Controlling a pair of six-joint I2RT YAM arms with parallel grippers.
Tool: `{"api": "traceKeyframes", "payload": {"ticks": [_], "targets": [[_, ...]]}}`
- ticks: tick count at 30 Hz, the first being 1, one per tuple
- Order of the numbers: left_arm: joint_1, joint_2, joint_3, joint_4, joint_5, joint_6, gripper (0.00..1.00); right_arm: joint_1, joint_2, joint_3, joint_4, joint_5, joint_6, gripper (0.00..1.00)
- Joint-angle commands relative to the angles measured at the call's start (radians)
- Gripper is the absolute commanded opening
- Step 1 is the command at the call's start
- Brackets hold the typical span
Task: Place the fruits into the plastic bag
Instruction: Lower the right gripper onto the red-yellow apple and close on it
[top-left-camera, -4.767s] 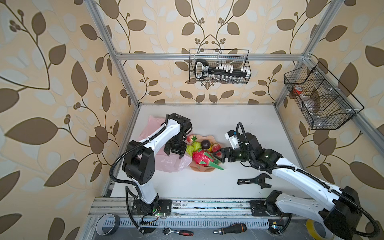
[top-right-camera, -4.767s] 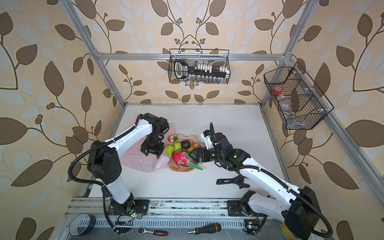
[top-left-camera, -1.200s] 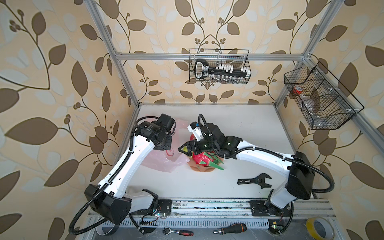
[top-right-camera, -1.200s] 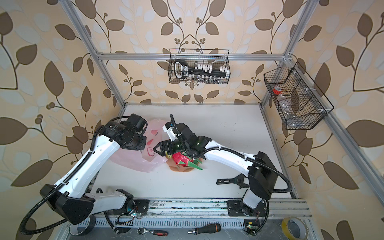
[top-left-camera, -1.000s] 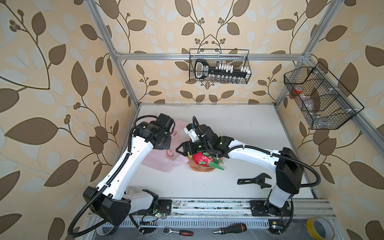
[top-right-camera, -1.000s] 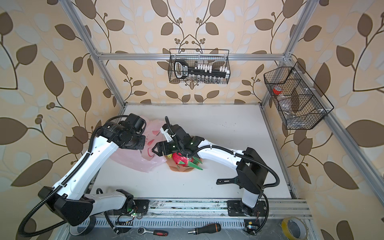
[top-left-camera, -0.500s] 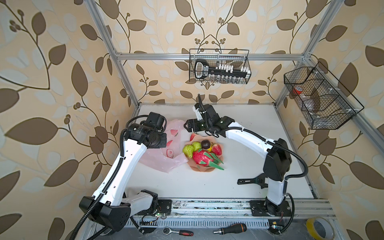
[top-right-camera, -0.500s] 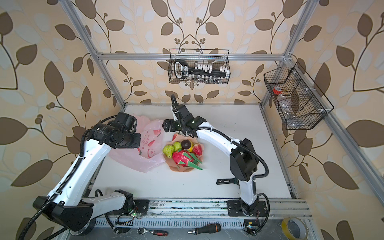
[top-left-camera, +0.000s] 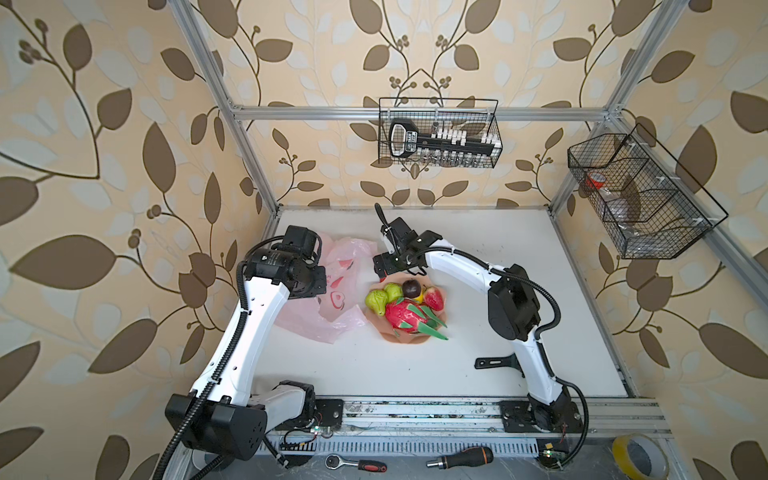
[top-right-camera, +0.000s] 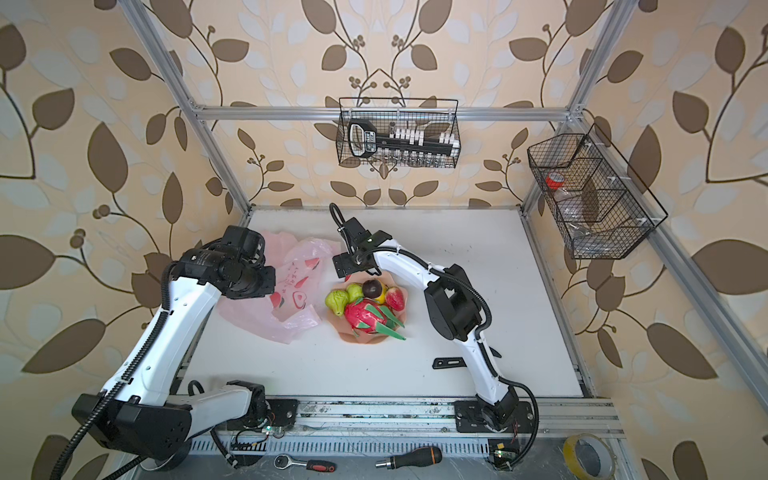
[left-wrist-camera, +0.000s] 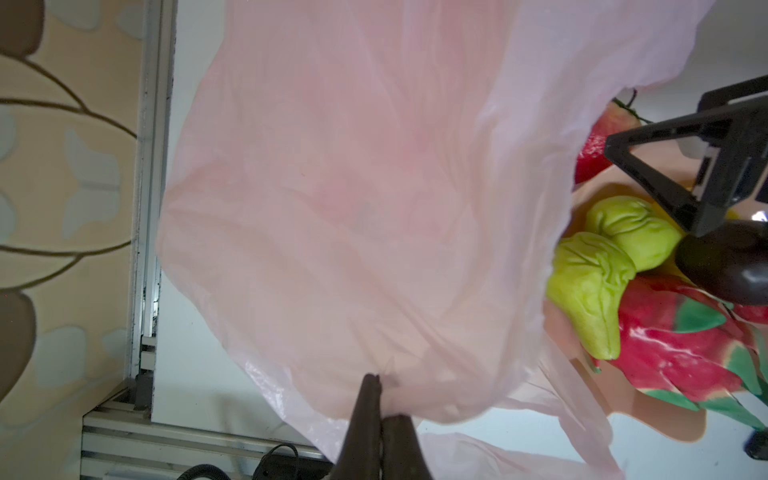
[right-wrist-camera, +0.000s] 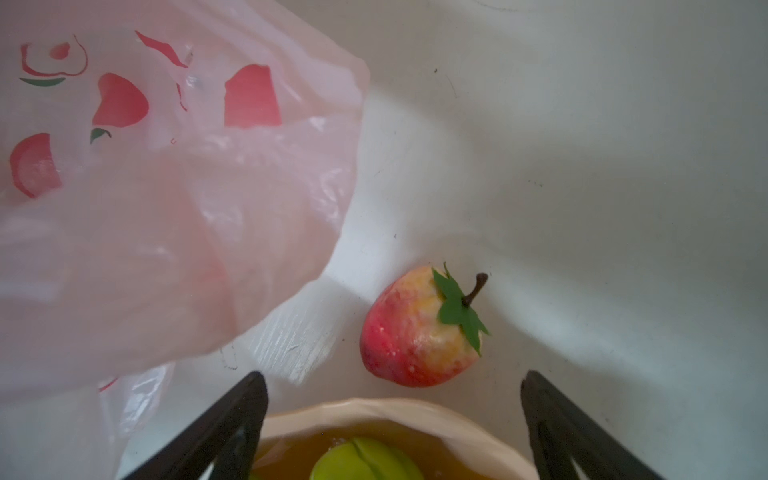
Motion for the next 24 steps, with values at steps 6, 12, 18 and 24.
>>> {"api": "traceKeyframes", "payload": {"ticks": [6,12,18,24], "targets": [[0.031,0.019,-0.002,0.035,0.056,0.046,0.01,0.008,0.136,0.168,-0.123,0.092,-0.090,0.97],[0.031,0.016,-0.012,0.043,0.076,0.048,0.00,0.022,0.217,0.262,-0.174,0.151,-0.134,0.97],[0.031,0.013,-0.015,0.041,0.085,0.054,0.00,0.027,0.261,0.289,-0.181,0.169,-0.155,0.98],[0.030,0.002,-0.021,0.041,0.086,0.058,0.00,0.031,0.322,0.370,-0.220,0.209,-0.212,0.98]]}}
